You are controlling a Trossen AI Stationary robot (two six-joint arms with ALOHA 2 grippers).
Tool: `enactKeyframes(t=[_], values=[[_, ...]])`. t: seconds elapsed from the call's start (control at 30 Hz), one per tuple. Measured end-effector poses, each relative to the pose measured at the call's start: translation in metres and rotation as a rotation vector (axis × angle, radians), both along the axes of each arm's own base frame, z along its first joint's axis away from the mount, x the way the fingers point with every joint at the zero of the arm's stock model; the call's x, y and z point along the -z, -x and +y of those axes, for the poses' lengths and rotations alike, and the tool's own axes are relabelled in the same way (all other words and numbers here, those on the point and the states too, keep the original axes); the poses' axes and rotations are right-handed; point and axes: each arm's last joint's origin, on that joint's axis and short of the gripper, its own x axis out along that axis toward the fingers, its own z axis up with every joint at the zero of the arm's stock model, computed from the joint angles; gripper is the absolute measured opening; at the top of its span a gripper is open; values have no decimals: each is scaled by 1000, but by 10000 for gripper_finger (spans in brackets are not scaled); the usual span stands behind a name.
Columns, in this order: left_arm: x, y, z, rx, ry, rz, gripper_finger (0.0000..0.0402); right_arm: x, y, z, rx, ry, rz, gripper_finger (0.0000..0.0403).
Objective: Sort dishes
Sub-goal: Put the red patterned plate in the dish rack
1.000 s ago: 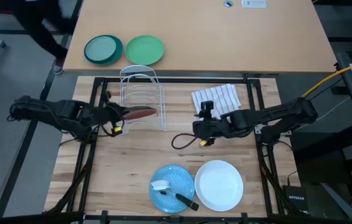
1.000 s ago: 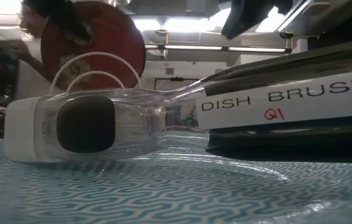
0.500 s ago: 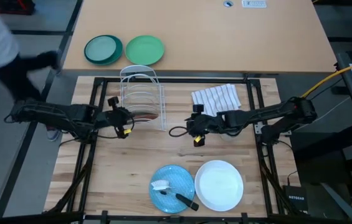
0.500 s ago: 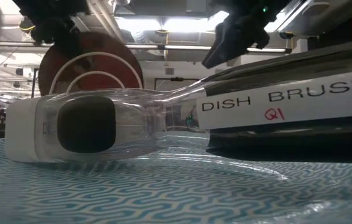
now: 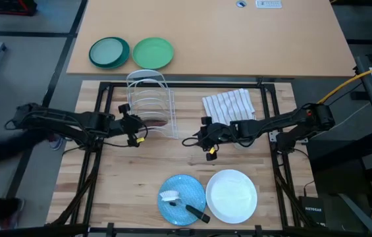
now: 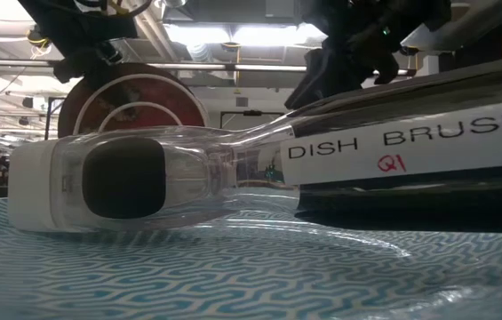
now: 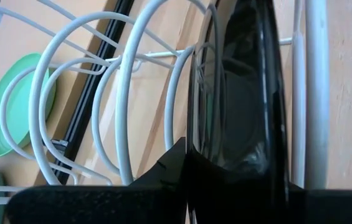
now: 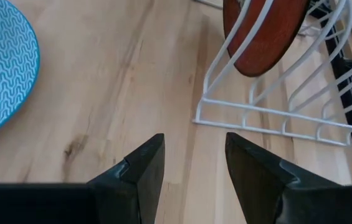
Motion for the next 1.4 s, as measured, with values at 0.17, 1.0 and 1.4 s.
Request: enactKeyframes(t=[0.17, 1.0, 1.4], values=[[0, 1, 0, 1, 0, 2, 53, 1, 0, 0, 1, -1, 1, 172], [-53, -4, -3, 60, 67, -140, 165, 1, 0, 0, 1, -2, 1, 172], [-64, -6, -4, 73, 94, -180, 157, 1, 0, 6, -146, -120, 11, 172]])
